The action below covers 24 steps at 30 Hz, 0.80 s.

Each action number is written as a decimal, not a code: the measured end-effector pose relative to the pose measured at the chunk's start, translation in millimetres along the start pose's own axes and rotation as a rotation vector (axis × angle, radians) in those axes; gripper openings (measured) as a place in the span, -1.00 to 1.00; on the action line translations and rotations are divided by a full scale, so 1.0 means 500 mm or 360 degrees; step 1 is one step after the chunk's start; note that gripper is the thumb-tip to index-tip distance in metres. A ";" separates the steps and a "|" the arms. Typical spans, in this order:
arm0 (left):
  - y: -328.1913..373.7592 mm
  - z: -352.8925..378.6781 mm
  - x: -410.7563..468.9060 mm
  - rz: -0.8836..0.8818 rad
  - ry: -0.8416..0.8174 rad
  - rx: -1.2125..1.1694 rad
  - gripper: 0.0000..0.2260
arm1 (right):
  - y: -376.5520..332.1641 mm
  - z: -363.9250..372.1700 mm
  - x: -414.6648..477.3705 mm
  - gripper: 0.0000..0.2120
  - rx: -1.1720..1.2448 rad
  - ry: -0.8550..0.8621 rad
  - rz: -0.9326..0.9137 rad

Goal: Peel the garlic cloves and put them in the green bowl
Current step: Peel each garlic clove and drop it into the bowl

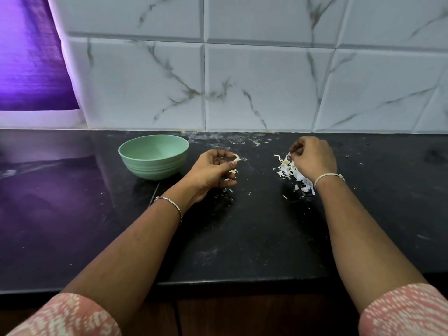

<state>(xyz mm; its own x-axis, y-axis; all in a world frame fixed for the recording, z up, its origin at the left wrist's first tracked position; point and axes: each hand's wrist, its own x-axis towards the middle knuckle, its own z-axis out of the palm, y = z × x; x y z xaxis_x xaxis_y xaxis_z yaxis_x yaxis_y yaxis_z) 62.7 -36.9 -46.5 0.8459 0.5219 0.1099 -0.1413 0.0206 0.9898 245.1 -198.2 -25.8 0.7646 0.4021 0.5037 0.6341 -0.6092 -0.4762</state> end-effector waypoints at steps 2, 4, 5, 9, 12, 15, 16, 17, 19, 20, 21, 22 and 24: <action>-0.001 -0.001 0.000 0.0022 0.0014 0.0019 -0.78 | -0.013 0.001 -0.002 -0.89 0.0095 -0.0013 -0.0026; -0.002 0.000 0.001 0.0034 0.0029 0.0045 -0.82 | -0.041 0.009 -0.012 -0.87 0.0453 -0.0153 -0.0108; -0.001 0.000 0.002 0.0036 0.0035 0.0051 -0.86 | -0.059 0.015 -0.021 -0.88 0.0705 -0.0280 -0.0157; -0.001 0.003 0.003 0.0042 0.0076 0.0039 -0.92 | -0.105 0.048 -0.051 -0.87 0.0998 -0.0637 -0.0376; 0.000 0.003 0.001 0.0050 0.0131 0.0058 -0.93 | -0.112 0.067 -0.056 -0.91 0.0776 -0.0505 -0.0444; 0.003 0.004 0.002 0.0073 0.0204 0.0057 -0.95 | -0.117 0.076 -0.060 -0.95 0.0730 -0.0392 -0.0464; 0.004 0.003 0.003 0.0090 0.0230 0.0067 -0.95 | -0.120 0.077 -0.062 -0.96 0.0719 -0.0367 -0.0468; 0.003 0.003 0.004 0.0111 0.0251 0.0094 -0.95 | -0.123 0.077 -0.064 -0.97 0.0712 -0.0344 -0.0465; 0.000 0.002 0.007 0.0166 0.0300 0.0190 -0.95 | -0.127 0.076 -0.066 -0.98 0.0683 -0.0296 -0.0455; -0.001 0.002 0.008 0.0203 0.0334 0.0253 -0.96 | -0.130 0.075 -0.068 -0.97 0.0655 -0.0272 -0.0459; -0.004 0.002 0.010 0.0246 0.0378 0.0327 -0.96 | -0.132 0.074 -0.070 -0.96 0.0621 -0.0247 -0.0469; -0.006 0.002 0.013 0.0295 0.0423 0.0414 -0.95 | -0.135 0.073 -0.072 -0.96 0.0579 -0.0219 -0.0480; -0.009 0.002 0.016 0.0387 0.0483 0.0595 -0.95 | -0.141 0.071 -0.077 -0.95 0.0493 -0.0168 -0.0488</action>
<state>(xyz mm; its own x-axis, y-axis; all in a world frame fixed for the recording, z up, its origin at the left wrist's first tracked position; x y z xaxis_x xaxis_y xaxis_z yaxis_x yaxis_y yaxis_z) 70.8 -33.7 -50.1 0.6169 0.6980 0.3636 -0.0749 -0.4079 0.9100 175.3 -146.4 -37.3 0.5331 0.6098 0.5865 0.8257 -0.2239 -0.5178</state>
